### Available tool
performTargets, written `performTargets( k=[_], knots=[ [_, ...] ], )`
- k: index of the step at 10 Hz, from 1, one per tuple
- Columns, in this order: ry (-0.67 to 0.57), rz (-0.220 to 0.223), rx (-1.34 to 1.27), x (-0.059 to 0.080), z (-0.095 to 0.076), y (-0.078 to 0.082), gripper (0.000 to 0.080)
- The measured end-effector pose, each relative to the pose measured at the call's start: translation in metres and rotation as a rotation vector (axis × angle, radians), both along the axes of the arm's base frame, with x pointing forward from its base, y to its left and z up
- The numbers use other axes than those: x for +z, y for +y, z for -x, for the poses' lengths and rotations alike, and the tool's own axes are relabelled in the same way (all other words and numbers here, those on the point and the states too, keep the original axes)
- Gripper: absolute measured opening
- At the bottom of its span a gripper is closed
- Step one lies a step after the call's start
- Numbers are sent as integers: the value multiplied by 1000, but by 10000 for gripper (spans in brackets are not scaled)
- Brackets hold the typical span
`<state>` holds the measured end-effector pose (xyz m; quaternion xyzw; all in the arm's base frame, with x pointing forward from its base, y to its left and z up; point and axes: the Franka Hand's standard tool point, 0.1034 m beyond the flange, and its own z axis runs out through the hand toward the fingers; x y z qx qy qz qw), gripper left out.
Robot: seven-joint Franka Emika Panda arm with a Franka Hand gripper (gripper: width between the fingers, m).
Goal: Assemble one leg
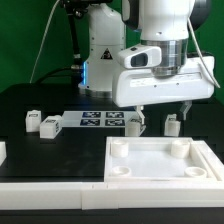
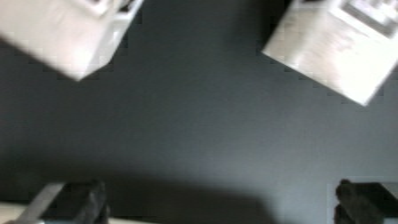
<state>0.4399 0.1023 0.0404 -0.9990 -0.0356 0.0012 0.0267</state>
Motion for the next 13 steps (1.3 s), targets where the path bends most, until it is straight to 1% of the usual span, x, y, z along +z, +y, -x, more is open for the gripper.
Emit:
performTargets(
  k=[4, 9, 10, 11, 12, 13],
  knots=[
    [33, -28, -372, -1, 3, 9, 649],
    [62, -27, -371, -2, 5, 8, 649],
    [181, -14, -327, -2, 14, 5, 649],
    [240, -11, -327, -1, 14, 7, 649],
    [359, -11, -322, -1, 25, 10, 649],
    [460, -15, -331, -1, 29, 12, 649]
  ],
)
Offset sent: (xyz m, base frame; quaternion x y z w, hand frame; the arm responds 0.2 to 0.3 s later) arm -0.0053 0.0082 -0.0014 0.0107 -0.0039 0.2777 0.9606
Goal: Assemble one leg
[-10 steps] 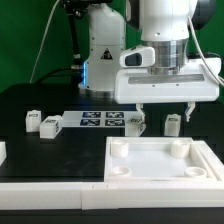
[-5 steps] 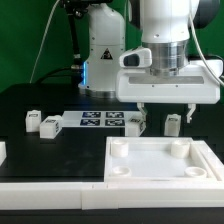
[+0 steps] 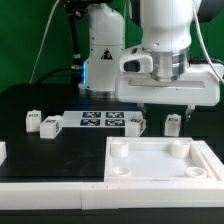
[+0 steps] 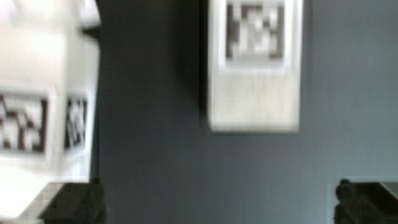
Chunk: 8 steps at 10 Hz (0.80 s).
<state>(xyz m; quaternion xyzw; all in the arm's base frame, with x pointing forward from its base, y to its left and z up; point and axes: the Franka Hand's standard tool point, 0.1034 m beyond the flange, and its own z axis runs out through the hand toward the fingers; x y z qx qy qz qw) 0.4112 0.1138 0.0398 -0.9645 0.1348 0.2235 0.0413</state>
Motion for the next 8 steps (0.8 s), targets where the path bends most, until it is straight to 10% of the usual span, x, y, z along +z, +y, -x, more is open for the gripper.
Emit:
performTargets(
  k=[6, 8],
  knots=[
    [496, -96, 9, -14, 28, 10, 649],
    [486, -96, 17, -19, 26, 15, 649]
  ],
)
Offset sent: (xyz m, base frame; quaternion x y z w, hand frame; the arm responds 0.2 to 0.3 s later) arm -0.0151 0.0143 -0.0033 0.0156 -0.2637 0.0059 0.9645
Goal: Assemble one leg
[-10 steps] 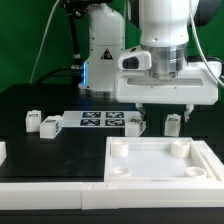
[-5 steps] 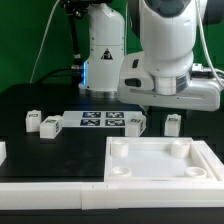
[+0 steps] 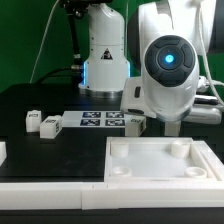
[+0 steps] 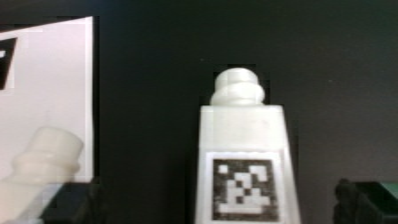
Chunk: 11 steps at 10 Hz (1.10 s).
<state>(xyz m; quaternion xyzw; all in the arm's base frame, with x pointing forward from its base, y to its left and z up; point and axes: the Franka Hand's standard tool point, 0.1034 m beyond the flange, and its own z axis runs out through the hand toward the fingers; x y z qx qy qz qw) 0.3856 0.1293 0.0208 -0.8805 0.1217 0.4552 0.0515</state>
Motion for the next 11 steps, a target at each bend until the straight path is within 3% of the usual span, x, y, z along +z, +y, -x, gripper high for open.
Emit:
performTargets(
  k=[7, 8, 9, 10, 11],
  knots=[
    [7, -1, 14, -6, 5, 7, 649],
    [7, -1, 14, -6, 5, 6, 524],
    [7, -1, 14, -6, 5, 6, 524],
    [7, -1, 14, -6, 5, 6, 347],
    [7, -1, 14, -6, 5, 6, 347]
  ],
)
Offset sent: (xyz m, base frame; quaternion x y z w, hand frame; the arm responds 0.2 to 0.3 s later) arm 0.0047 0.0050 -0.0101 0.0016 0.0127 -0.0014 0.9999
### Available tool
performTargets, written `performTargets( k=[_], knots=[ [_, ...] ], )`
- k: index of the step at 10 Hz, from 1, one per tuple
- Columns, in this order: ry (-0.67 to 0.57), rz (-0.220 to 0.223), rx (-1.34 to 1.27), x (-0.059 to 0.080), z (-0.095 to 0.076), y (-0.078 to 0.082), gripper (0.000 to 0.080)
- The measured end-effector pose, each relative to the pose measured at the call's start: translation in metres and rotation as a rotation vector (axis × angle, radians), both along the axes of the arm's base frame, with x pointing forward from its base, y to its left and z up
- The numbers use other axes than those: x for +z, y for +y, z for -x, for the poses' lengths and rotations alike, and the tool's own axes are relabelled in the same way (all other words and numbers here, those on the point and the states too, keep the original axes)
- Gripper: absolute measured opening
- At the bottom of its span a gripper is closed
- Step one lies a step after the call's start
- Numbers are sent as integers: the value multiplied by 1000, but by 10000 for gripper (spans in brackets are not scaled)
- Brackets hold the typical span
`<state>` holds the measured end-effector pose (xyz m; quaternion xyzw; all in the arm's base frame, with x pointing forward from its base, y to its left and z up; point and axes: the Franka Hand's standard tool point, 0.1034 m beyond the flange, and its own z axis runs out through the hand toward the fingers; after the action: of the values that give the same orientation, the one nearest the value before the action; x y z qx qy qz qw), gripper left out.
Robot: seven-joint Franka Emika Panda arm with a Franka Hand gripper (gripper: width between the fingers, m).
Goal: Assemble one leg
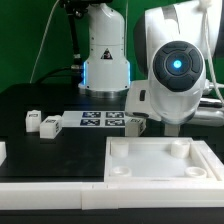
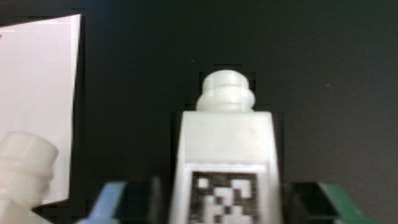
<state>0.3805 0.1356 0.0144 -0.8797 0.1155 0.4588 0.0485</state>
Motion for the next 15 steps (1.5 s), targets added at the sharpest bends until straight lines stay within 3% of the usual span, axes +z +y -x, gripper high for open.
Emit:
performTargets(
  k=[1, 6, 7, 9, 11, 12, 14, 15],
  knots=[
    [0, 0, 0, 0, 0, 0, 288],
    [3, -4, 3, 2, 0, -1, 288],
    [2, -6, 1, 11, -4, -6, 289],
    [21, -7, 0, 48, -10, -17, 290],
    [6, -7, -14, 71, -18, -28, 290],
    [-15, -11, -19, 77, -23, -30, 290],
    [-53, -5, -25, 74, -27, -31, 290],
    [-149, 10, -30, 72, -34, -29, 290]
  ],
)
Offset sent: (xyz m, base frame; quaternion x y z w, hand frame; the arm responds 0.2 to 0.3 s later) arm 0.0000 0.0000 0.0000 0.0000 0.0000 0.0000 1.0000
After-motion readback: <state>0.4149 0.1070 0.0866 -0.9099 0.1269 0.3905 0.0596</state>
